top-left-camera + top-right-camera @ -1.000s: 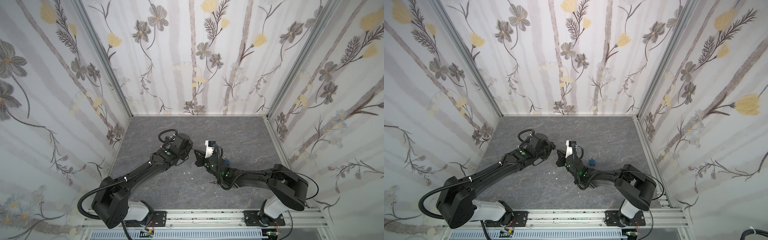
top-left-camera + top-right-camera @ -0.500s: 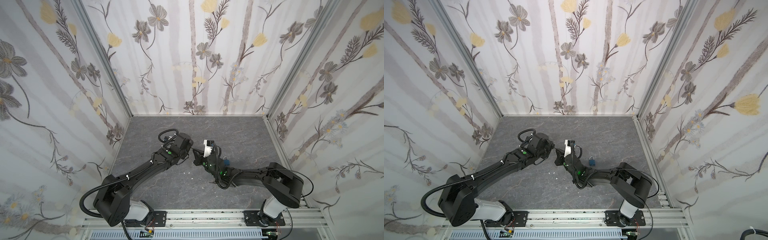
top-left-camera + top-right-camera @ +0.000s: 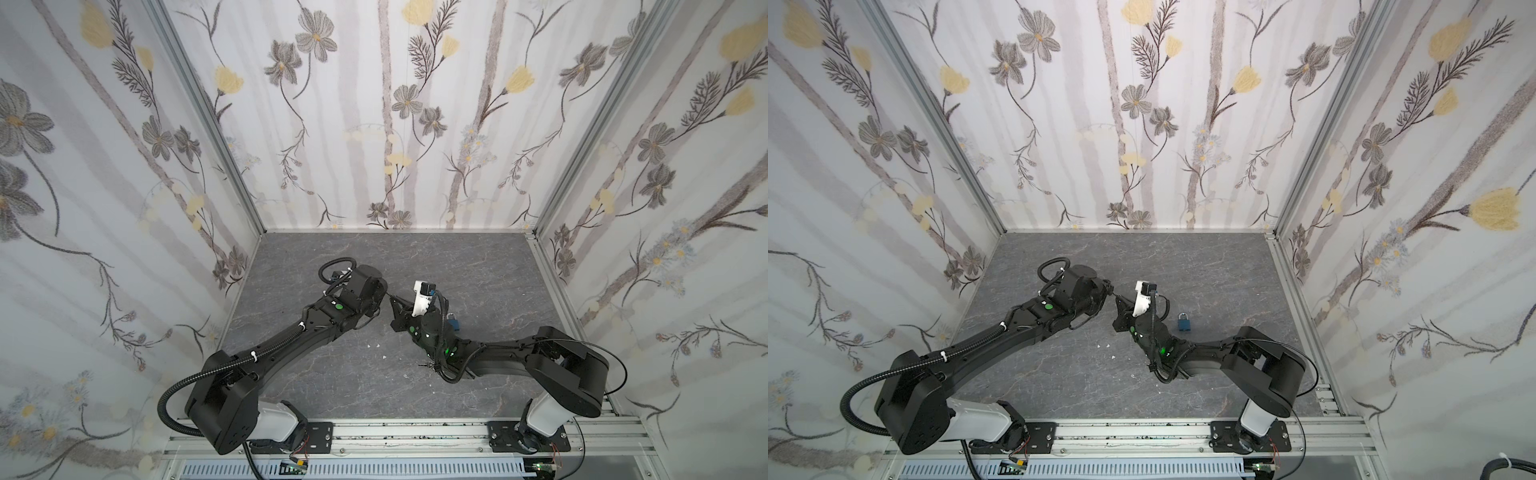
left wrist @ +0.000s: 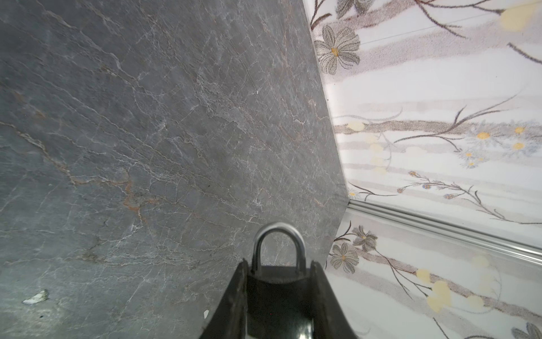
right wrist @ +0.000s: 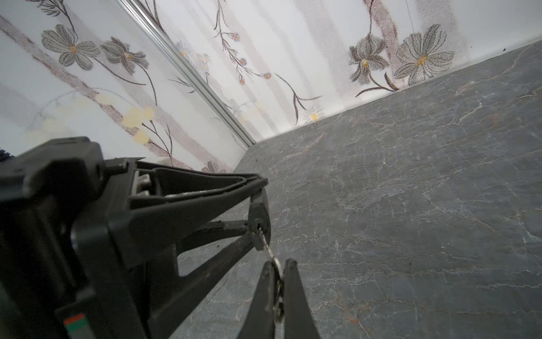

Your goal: Unlock with the key

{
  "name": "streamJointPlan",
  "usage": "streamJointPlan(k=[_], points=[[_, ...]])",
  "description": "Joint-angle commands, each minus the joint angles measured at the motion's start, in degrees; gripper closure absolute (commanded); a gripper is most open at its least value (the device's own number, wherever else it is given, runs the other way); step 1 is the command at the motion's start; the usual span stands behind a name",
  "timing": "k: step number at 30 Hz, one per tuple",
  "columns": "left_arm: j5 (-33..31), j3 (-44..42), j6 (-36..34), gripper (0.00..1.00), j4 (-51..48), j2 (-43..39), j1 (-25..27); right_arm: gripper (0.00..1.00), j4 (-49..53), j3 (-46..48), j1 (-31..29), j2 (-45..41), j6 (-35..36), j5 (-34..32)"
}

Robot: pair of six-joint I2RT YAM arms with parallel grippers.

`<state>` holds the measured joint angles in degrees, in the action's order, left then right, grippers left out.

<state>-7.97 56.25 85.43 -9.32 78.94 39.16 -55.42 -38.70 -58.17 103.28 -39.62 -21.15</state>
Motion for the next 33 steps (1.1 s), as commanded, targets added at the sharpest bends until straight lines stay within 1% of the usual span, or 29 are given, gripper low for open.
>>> streamJointPlan(k=[1,9,13,16,20,23,28,31,33], points=[[9.6,0.1,-3.2,1.00,-3.3,-0.9,0.2,1.00,-7.2,2.0,-0.4,-2.5,1.0,6.6],[9.5,-1.1,-8.9,1.00,-9.2,-3.5,-3.1,1.00,-9.0,13.5,-0.1,-10.6,1.4,7.4],[10.4,-1.0,-11.9,1.00,-12.0,-3.6,-4.6,1.00,-9.5,17.1,0.1,-15.1,2.6,8.7],[11.3,0.2,-15.3,1.00,-15.1,-2.7,-5.4,1.00,-9.5,19.3,0.4,-17.2,2.0,8.9],[12.3,3.1,-21.7,1.00,-20.5,0.9,-5.9,1.00,-10.7,21.2,1.7,-19.2,1.7,13.4],[14.6,2.6,-24.4,1.00,-20.7,3.9,-6.2,1.00,-10.2,21.5,2.7,-20.4,1.7,16.2],[16.4,2.7,-28.7,1.00,-22.0,9.5,-6.3,1.00,-6.9,22.0,4.1,-22.8,1.3,17.3],[17.1,5.3,-33.5,0.99,-25.2,13.8,-6.1,1.00,-5.8,22.9,4.6,-24.0,1.3,17.0],[16.4,7.0,-36.8,0.97,-27.7,16.9,-5.9,1.00,-5.0,23.3,4.7,-24.7,1.3,16.6]])
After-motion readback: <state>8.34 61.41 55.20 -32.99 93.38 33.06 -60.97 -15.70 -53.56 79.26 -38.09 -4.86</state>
